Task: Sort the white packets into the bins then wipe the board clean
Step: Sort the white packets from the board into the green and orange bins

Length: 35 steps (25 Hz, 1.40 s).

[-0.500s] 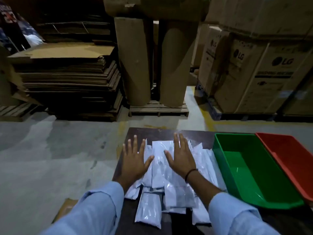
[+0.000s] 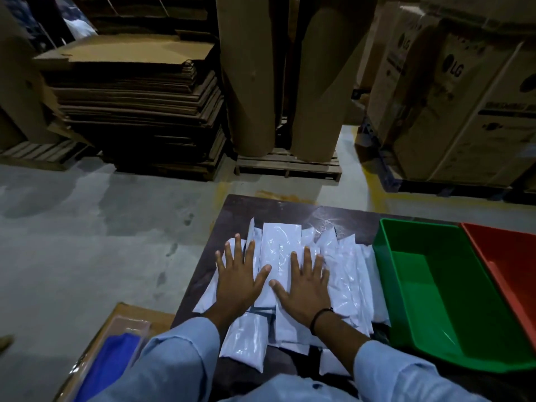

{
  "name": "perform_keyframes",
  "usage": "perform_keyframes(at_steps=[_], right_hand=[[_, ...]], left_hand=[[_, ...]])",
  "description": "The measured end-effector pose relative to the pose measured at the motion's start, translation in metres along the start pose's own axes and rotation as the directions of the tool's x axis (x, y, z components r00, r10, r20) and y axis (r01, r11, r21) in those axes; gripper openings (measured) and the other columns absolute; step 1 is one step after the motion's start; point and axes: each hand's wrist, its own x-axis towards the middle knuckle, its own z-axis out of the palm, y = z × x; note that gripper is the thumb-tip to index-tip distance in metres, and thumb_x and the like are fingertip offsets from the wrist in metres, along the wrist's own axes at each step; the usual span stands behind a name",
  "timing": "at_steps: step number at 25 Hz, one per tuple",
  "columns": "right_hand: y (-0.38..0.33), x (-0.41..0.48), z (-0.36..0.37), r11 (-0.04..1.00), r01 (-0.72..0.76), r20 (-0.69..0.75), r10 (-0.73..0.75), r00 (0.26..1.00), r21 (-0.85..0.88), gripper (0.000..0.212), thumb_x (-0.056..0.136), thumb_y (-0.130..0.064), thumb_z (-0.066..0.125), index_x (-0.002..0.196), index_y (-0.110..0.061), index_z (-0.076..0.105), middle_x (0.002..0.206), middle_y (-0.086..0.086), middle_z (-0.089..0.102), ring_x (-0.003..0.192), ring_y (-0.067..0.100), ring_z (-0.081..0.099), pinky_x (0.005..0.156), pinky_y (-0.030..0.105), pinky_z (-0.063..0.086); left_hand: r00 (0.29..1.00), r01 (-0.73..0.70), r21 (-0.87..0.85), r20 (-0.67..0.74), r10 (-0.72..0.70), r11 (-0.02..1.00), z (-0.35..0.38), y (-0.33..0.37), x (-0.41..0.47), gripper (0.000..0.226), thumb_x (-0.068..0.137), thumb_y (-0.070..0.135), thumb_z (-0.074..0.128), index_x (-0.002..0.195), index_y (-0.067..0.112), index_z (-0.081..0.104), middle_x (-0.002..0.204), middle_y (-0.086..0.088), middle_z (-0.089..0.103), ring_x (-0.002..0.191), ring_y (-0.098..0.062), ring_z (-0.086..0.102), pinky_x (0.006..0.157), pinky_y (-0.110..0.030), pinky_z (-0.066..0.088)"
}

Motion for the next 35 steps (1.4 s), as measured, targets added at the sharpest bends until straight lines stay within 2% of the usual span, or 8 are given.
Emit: perform_keyframes(at_steps=[3, 8, 12, 15, 19, 24, 30, 35], right_hand=[[0.004, 0.003, 0.001, 0.999, 0.031, 0.028, -0.031, 0.999, -0.015, 0.091, 0.086, -0.082, 0.016, 0.155, -0.028, -0.011, 0.160, 0.009, -0.027, 0.146, 0.037, -0.025, 0.118, 0.060, -0.008], [0.004, 0.000, 0.006, 0.998, 0.055, 0.023, -0.054, 0.998, -0.026, 0.074, 0.095, -0.065, 0.015, 0.156, -0.028, -0.005, 0.162, 0.011, -0.021, 0.147, 0.040, -0.019, 0.118, 0.059, -0.006], [0.009, -0.001, 0.003, 0.997, 0.081, -0.002, -0.081, 0.997, 0.013, 0.059, 0.102, -0.047, 0.026, 0.156, -0.032, 0.008, 0.165, 0.010, -0.004, 0.150, 0.039, -0.004, 0.118, 0.057, 0.007], [0.010, -0.001, -0.002, 0.996, 0.055, -0.018, -0.054, 0.998, 0.070, 0.060, 0.099, -0.032, 0.040, 0.154, -0.033, 0.016, 0.165, 0.007, 0.004, 0.150, 0.037, 0.002, 0.116, 0.058, 0.013], [0.011, -0.002, -0.019, 0.979, 0.034, -0.189, 0.005, 0.982, 0.203, 0.059, 0.095, -0.022, 0.047, 0.151, -0.024, 0.032, 0.162, 0.009, 0.018, 0.148, 0.038, 0.014, 0.111, 0.061, 0.025], [0.033, 0.000, -0.054, 0.957, -0.041, -0.402, 0.160, 0.901, 0.288, 0.051, 0.095, -0.025, 0.041, 0.146, -0.022, 0.041, 0.160, 0.008, 0.026, 0.148, 0.035, 0.019, 0.109, 0.058, 0.027], [0.073, -0.017, -0.066, 0.941, -0.143, -0.383, 0.259, 0.887, 0.306, 0.051, 0.094, -0.023, 0.042, 0.145, -0.022, 0.041, 0.161, 0.006, 0.021, 0.149, 0.032, 0.013, 0.109, 0.063, 0.023], [0.092, -0.023, -0.064, 0.937, -0.172, -0.313, 0.269, 0.911, 0.305, 0.051, 0.097, -0.020, 0.047, 0.147, -0.022, 0.039, 0.162, 0.004, 0.017, 0.150, 0.031, 0.008, 0.113, 0.064, 0.019]], left_hand=[[0.999, 0.024, -0.044, -0.036, -0.026, 0.999, -0.003, 0.013, 0.001, 0.082, 0.096, 0.077, 0.012, 0.162, 0.028, 0.013, 0.171, -0.008, -0.001, 0.157, -0.034, 0.003, 0.125, -0.059, 0.000], [0.996, -0.021, -0.050, -0.087, 0.017, 0.999, -0.003, 0.020, -0.002, 0.079, 0.098, 0.075, 0.015, 0.162, 0.029, 0.012, 0.171, -0.008, 0.001, 0.157, -0.034, 0.002, 0.124, -0.061, 0.005], [0.996, -0.052, -0.049, -0.079, 0.048, 0.997, -0.001, 0.021, -0.005, 0.078, 0.099, 0.074, 0.016, 0.161, 0.028, 0.019, 0.171, -0.009, 0.004, 0.156, -0.037, 0.006, 0.124, -0.061, 0.006], [0.995, -0.090, -0.050, -0.052, 0.088, 0.995, 0.001, 0.020, -0.004, 0.079, 0.098, 0.074, 0.015, 0.161, 0.027, 0.019, 0.171, -0.008, 0.002, 0.156, -0.038, 0.007, 0.125, -0.060, 0.004], [0.985, -0.167, -0.016, -0.035, 0.166, 0.986, 0.000, 0.032, 0.000, 0.076, 0.098, 0.070, 0.023, 0.160, 0.026, 0.023, 0.170, -0.010, 0.007, 0.155, -0.041, 0.011, 0.124, -0.062, 0.008], [0.960, -0.278, 0.013, 0.037, 0.277, 0.961, 0.005, 0.067, 0.014, 0.075, 0.096, 0.066, 0.031, 0.158, 0.023, 0.031, 0.168, -0.014, 0.018, 0.151, -0.049, 0.018, 0.121, -0.065, 0.018], [0.968, -0.168, 0.020, 0.191, 0.161, 0.986, 0.021, 0.084, 0.023, 0.079, 0.092, 0.072, 0.030, 0.161, 0.034, 0.017, 0.170, -0.012, -0.003, 0.151, -0.054, 0.000, 0.119, -0.067, -0.001], [0.968, -0.113, 0.013, 0.228, 0.107, 0.994, 0.018, 0.090, 0.023, 0.069, 0.100, 0.040, 0.044, 0.162, 0.032, 0.014, 0.170, -0.010, -0.009, 0.152, -0.049, -0.009, 0.124, -0.060, -0.001]])
